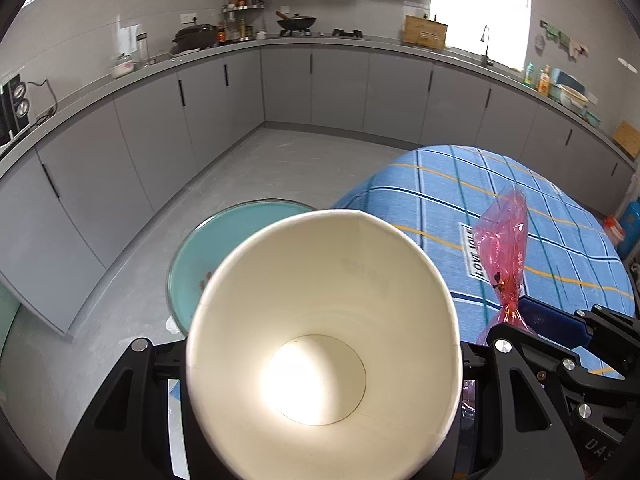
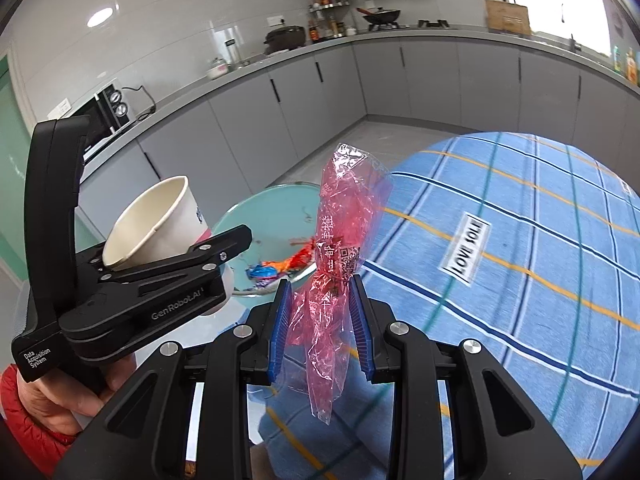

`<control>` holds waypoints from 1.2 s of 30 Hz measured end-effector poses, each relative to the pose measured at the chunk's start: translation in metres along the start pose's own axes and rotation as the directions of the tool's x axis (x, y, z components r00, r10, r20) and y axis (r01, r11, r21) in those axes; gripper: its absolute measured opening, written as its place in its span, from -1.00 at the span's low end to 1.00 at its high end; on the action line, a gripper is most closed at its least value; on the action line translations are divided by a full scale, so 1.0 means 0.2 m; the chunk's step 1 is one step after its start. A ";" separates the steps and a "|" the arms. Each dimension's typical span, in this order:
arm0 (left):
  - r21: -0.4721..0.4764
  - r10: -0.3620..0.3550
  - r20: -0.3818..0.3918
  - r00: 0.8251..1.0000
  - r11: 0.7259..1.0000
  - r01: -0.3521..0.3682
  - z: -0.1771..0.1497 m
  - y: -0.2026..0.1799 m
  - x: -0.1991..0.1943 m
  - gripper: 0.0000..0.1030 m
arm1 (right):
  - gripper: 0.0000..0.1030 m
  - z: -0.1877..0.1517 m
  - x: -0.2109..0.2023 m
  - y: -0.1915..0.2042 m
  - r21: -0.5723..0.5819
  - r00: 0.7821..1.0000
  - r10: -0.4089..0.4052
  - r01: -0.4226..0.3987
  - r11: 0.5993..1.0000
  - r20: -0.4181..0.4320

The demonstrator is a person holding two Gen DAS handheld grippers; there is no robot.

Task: Collect trash
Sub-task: 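Carry the paper cup and pink bag over the teal bucket with both tools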

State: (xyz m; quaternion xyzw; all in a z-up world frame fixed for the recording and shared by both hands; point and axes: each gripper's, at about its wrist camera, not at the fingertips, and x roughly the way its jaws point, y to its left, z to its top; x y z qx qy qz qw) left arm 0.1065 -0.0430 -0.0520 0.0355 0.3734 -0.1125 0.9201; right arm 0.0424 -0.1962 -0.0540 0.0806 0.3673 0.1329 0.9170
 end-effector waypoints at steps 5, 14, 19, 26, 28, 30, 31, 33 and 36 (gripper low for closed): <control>-0.027 0.023 0.010 1.000 0.999 -0.023 0.01 0.08 -0.01 0.05 | -0.41 0.04 0.04 0.07 -0.025 1.000 0.022 -0.022 0.999 0.005; -0.082 0.064 0.022 0.998 0.995 -0.062 0.05 0.23 0.00 0.05 | -0.41 0.11 0.11 0.19 -0.065 0.999 0.047 -0.046 0.997 0.019; -0.100 0.086 0.028 0.996 0.992 -0.083 0.08 0.29 0.02 0.05 | -0.41 0.16 0.15 0.23 -0.078 0.998 0.054 -0.051 0.996 0.028; -0.115 0.098 0.024 0.995 0.989 -0.095 0.12 0.33 0.07 0.05 | -0.41 0.22 0.21 0.25 -0.091 0.998 0.045 -0.040 0.995 0.045; -0.120 0.095 0.013 0.995 0.989 -0.092 0.13 0.34 0.10 0.05 | -0.41 0.24 0.25 0.25 -0.098 0.999 0.030 -0.026 0.995 0.045; -0.125 0.094 0.002 0.996 0.988 -0.093 0.14 0.36 0.14 0.05 | -0.41 0.26 0.28 0.23 -0.087 0.999 0.028 -0.024 0.996 0.039; -0.126 0.098 -0.002 0.995 0.987 -0.097 0.14 0.36 0.15 0.05 | -0.41 0.27 0.30 0.23 -0.083 0.999 0.027 -0.024 0.996 0.036; -0.128 0.101 -0.012 0.995 0.986 -0.102 0.15 0.37 0.19 0.05 | -0.41 0.28 0.33 0.22 -0.077 0.999 0.028 -0.025 0.997 0.031; -0.135 0.105 -0.034 0.994 0.985 -0.109 0.15 0.39 0.24 0.05 | -0.41 0.28 0.38 0.21 -0.079 0.999 0.029 -0.027 0.996 0.021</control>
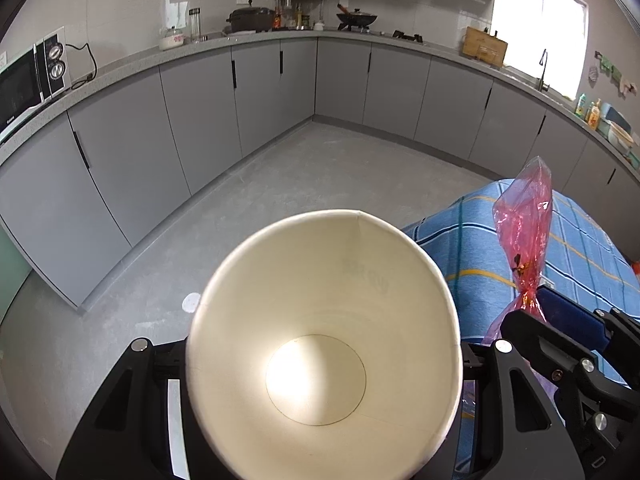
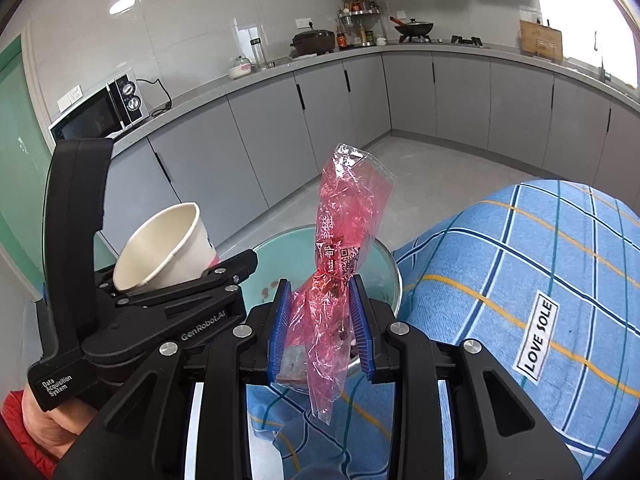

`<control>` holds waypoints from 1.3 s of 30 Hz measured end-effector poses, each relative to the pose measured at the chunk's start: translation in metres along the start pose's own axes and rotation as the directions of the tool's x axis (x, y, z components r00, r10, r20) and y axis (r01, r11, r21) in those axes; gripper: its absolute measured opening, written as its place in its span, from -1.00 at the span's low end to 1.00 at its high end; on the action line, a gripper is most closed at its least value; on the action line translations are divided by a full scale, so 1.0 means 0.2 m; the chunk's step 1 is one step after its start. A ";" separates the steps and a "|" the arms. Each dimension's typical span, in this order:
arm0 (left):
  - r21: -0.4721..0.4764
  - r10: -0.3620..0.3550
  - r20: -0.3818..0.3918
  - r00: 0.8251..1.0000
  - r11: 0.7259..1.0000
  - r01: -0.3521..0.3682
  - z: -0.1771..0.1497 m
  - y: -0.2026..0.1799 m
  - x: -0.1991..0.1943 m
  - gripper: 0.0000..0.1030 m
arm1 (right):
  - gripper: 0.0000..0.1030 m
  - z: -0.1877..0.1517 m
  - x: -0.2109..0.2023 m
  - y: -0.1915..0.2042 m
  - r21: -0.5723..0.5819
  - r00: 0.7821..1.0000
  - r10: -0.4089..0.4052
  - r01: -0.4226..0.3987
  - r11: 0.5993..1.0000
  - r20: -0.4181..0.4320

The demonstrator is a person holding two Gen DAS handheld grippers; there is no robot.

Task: Collect trash
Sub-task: 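Carry the paper cup and pink bag over the teal bucket with both tools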

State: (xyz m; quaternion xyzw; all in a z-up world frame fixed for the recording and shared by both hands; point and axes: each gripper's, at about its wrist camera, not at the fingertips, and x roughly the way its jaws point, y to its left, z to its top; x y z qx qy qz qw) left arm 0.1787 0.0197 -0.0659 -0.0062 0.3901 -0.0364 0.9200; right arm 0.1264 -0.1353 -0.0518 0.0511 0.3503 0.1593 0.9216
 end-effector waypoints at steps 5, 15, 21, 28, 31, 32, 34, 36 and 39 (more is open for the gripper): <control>-0.013 0.001 -0.022 1.000 1.000 -0.002 0.01 0.01 0.08 0.05 | -0.41 0.00 0.06 -0.03 0.002 1.000 -0.003 0.003 1.000 -0.022; -0.037 0.013 -0.056 0.998 0.999 -0.016 0.03 0.06 0.19 0.05 | -0.41 0.04 0.18 -0.06 0.014 0.999 -0.003 0.004 1.000 -0.054; -0.034 0.027 -0.076 0.997 0.999 -0.030 0.05 0.05 0.24 0.05 | -0.41 0.05 0.27 -0.05 -0.001 0.996 -0.004 0.004 1.000 -0.089; -0.014 0.055 -0.122 0.991 0.998 -0.057 0.02 0.06 0.35 0.05 | -0.41 0.06 0.40 -0.06 -0.029 0.991 -0.021 0.018 0.999 -0.135; -0.020 0.051 -0.146 0.988 0.998 -0.054 0.01 0.08 0.39 0.05 | -0.40 0.05 0.45 -0.07 -0.033 0.987 -0.023 0.018 0.999 -0.156; -0.027 0.042 -0.158 0.987 0.999 -0.047 0.00 0.08 0.41 0.05 | -0.39 0.05 0.46 -0.07 -0.034 0.986 -0.021 0.016 0.999 -0.163; -0.028 0.038 -0.173 0.984 0.999 -0.043 -0.01 0.08 0.44 0.06 | -0.37 0.04 0.50 -0.07 -0.038 0.984 -0.020 0.013 0.999 -0.179; -0.021 0.048 -0.182 0.982 0.998 -0.052 -0.01 0.08 0.46 0.06 | -0.36 0.04 0.53 -0.06 -0.045 0.982 -0.025 0.017 0.999 -0.190; -0.020 0.057 -0.190 0.980 0.998 -0.062 -0.02 0.09 0.49 0.06 | -0.36 0.03 0.57 -0.06 -0.053 0.979 -0.030 0.020 0.998 -0.201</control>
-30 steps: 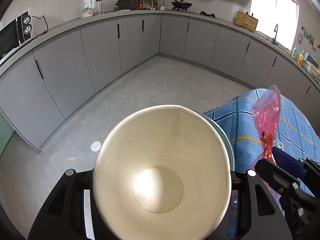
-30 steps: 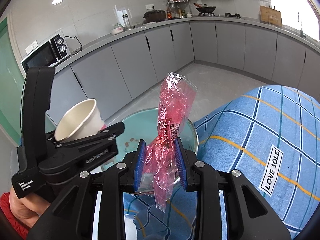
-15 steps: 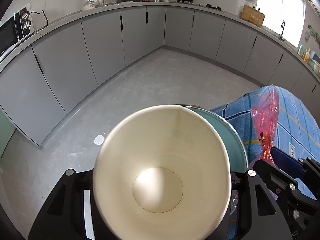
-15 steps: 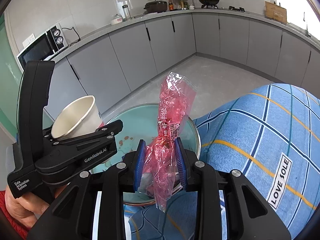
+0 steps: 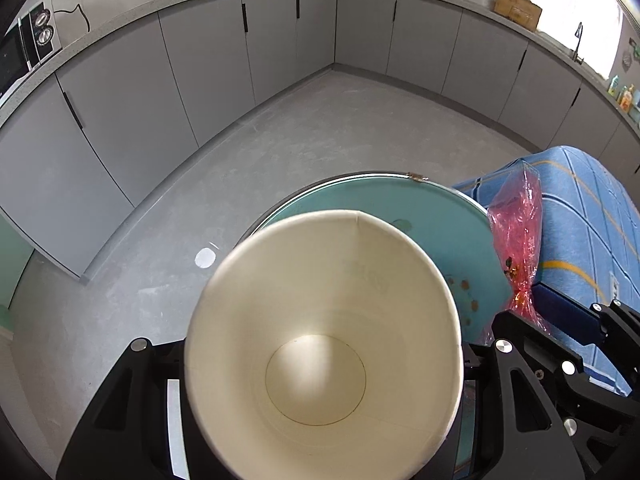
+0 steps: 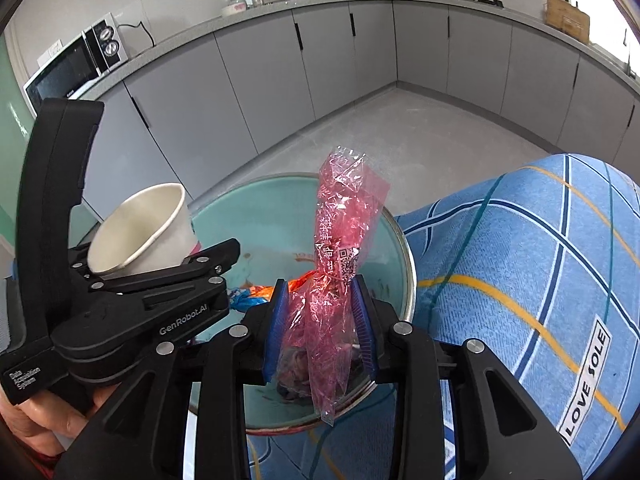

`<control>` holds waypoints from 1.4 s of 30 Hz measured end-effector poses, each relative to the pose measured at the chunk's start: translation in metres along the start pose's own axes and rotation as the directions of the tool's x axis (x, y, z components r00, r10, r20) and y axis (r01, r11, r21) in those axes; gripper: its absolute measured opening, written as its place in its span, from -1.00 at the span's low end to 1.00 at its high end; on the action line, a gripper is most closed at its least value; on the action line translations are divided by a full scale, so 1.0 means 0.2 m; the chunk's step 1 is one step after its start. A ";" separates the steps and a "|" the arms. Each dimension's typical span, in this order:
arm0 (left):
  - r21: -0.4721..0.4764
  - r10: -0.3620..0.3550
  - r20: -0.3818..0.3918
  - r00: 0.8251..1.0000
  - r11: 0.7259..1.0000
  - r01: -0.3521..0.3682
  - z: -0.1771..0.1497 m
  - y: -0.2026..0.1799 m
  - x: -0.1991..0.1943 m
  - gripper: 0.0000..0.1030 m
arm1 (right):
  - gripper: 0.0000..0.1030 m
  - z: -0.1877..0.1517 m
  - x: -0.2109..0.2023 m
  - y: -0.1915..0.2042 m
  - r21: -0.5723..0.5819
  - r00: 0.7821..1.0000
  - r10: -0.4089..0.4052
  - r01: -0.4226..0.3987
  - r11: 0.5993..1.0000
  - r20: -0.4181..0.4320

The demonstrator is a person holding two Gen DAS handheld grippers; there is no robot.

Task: Collect trash
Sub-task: 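Carry the paper cup and pink bag over the teal bucket with both tools, then open both tools to drop the cup and pink bag into the bucket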

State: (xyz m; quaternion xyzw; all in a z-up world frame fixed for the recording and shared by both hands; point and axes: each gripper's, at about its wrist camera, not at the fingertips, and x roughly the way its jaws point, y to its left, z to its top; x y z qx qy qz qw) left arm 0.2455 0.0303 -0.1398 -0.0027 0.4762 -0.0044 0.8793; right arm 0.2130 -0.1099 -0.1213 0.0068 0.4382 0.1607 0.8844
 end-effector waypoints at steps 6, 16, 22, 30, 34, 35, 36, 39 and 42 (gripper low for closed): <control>0.000 0.005 -0.013 1.000 1.000 -0.005 -0.03 0.00 0.02 0.06 | -0.36 0.01 0.08 0.03 -0.014 1.000 0.003 -0.003 1.000 -0.019; -0.009 0.017 -0.026 1.000 1.000 -0.017 -0.04 0.02 0.03 0.12 | 0.05 0.00 0.02 -0.03 -0.001 0.999 0.033 -0.033 0.999 0.024; 0.005 0.031 -0.030 0.999 1.000 -0.031 -0.05 0.00 0.04 0.31 | 0.05 -0.03 -0.10 -0.10 0.068 0.997 -0.017 0.012 0.998 0.071; 0.018 0.039 -0.042 0.998 0.999 -0.038 -0.10 -0.05 -0.01 0.80 | 0.13 -0.06 -0.19 -0.20 0.201 0.990 -0.041 0.013 0.980 0.133; 0.007 0.050 -0.049 0.998 0.999 -0.049 -0.11 -0.05 -0.03 0.81 | 0.23 -0.07 -0.21 -0.20 0.225 0.990 -0.048 0.017 0.974 0.136; 0.004 0.050 -0.050 0.998 0.999 -0.050 -0.12 -0.03 -0.03 0.81 | 0.23 -0.07 -0.22 -0.20 0.232 0.990 -0.050 0.018 0.972 0.135; -0.002 0.050 -0.050 0.997 0.999 -0.051 -0.13 -0.03 -0.04 0.81 | 0.23 -0.08 -0.22 -0.20 0.241 0.990 -0.047 0.014 0.970 0.136; -0.021 0.061 -0.055 0.997 0.998 -0.062 -0.15 0.00 -0.08 0.81 | 0.25 -0.10 -0.24 -0.19 0.248 0.990 -0.049 0.014 0.969 0.133; -0.029 0.067 -0.067 0.996 0.997 -0.069 -0.20 0.01 -0.10 0.81 | 0.36 -0.13 -0.24 -0.15 0.242 0.991 -0.032 0.000 0.970 0.127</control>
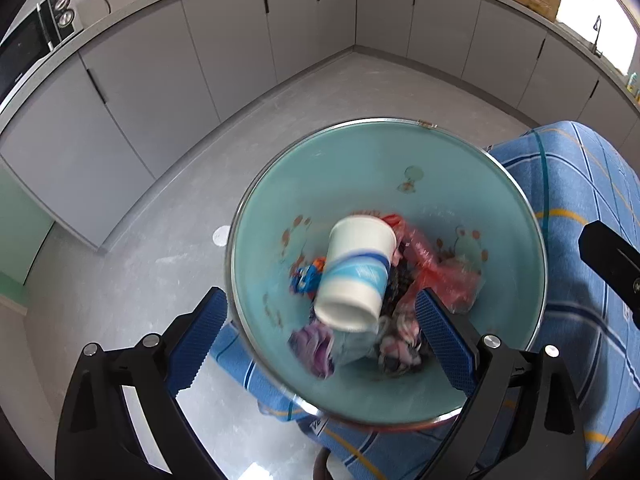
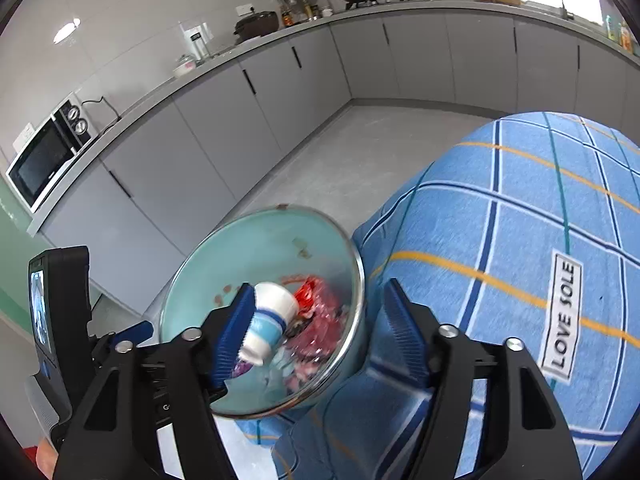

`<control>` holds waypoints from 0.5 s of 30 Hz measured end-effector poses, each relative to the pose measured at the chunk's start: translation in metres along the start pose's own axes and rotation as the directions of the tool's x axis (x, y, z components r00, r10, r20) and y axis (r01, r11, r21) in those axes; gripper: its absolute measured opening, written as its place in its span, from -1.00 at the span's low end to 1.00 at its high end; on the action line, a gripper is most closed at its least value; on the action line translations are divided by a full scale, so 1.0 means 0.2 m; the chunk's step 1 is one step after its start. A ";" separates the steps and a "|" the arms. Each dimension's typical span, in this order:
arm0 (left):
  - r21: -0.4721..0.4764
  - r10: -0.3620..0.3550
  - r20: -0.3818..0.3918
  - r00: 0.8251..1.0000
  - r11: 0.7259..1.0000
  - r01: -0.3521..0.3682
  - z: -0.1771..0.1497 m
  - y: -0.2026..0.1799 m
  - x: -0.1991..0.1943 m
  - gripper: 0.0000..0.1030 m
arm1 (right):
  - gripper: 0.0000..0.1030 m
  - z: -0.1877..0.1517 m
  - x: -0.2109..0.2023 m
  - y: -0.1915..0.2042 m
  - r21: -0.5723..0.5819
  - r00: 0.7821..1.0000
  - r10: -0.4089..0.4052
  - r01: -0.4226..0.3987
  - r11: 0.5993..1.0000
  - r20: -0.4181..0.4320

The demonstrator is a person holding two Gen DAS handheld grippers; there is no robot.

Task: Collect trash
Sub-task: 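Open both tools to drop the cup and pink bag into the bucket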

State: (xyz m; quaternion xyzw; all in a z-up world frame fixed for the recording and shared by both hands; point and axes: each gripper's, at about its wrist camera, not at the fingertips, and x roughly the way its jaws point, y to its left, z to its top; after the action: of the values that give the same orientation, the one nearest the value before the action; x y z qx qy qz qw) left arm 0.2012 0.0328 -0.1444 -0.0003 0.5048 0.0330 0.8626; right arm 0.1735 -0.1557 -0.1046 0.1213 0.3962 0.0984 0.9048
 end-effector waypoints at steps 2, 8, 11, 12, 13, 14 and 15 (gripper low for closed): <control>-0.003 0.006 -0.002 1.000 1.000 -0.006 -0.04 0.02 -0.02 0.81 | 0.36 -0.03 -0.02 0.03 -0.019 1.000 -0.002 0.002 1.000 -0.002; -0.030 -0.009 -0.025 1.000 1.000 0.008 -0.14 0.07 -0.07 0.81 | 0.52 -0.08 -0.07 0.08 -0.032 1.000 0.006 -0.006 0.999 -0.015; -0.043 -0.021 -0.031 0.999 0.999 0.020 -0.18 0.09 -0.12 0.81 | 0.52 -0.12 -0.11 0.08 -0.030 1.000 0.006 -0.007 1.000 -0.022; -0.041 -0.019 -0.025 0.999 0.999 0.018 -0.20 0.09 -0.14 0.81 | 0.52 -0.13 -0.13 0.08 -0.029 1.000 0.007 -0.008 1.000 -0.019; -0.041 -0.016 -0.019 1.000 0.999 0.015 -0.21 0.10 -0.15 0.81 | 0.52 -0.14 -0.15 0.08 -0.029 1.000 0.005 -0.005 1.000 -0.014; -0.043 -0.014 -0.010 1.000 0.999 0.013 -0.22 0.11 -0.18 0.81 | 0.53 -0.15 -0.17 0.09 -0.030 1.000 0.001 -0.001 1.000 -0.008; -0.047 -0.009 0.003 1.000 0.999 0.009 -0.23 0.12 -0.21 0.81 | 0.53 -0.15 -0.20 0.09 -0.029 1.000 -0.001 0.001 1.000 0.001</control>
State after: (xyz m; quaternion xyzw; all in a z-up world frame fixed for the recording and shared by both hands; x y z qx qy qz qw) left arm 0.1385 0.0526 -0.1294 -0.0227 0.5025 0.0411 0.8633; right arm 0.1225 -0.1458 -0.0921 0.1078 0.3945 0.1038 0.9066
